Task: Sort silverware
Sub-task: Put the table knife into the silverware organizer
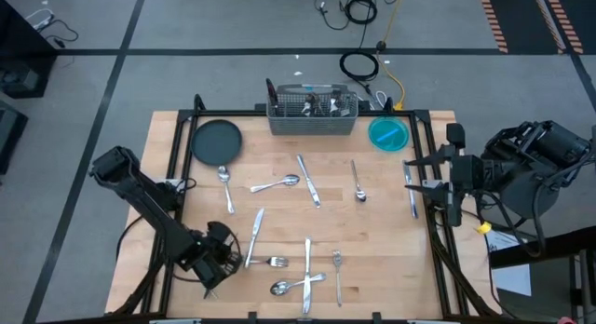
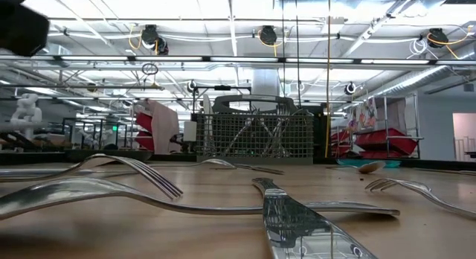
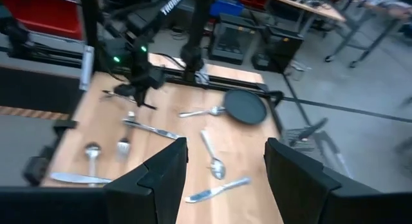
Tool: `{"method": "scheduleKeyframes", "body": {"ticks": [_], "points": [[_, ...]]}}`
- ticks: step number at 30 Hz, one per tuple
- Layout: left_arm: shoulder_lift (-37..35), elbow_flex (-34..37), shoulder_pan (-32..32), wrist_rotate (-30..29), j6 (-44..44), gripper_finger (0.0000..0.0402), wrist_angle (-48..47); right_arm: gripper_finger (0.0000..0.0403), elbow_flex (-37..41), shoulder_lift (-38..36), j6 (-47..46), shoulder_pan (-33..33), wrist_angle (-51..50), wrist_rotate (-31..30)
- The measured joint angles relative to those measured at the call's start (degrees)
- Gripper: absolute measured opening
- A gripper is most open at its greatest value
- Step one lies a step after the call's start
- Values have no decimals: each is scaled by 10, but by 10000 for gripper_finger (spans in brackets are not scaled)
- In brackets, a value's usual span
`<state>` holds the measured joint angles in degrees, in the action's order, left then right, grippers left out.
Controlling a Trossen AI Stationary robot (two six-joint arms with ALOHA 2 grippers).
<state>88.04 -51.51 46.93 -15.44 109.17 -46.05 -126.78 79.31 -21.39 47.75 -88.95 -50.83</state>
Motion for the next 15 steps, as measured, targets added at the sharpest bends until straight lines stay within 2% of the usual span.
{"method": "scheduleKeyframes", "body": {"ticks": [4,7,11,15], "points": [[-43,-4,-9,-48,0,31,-22,196,0,-2,-2,0,-11,-28],[-73,-30,-20,-107,0,31,-76,196,0,-5,0,0,-11,-33],[-106,-77,-40,-228,-10,31,-159,196,0,-14,2,0,-11,-33],[-138,-121,-85,-358,-100,31,-187,196,0,-20,-3,0,-11,-33]]}}
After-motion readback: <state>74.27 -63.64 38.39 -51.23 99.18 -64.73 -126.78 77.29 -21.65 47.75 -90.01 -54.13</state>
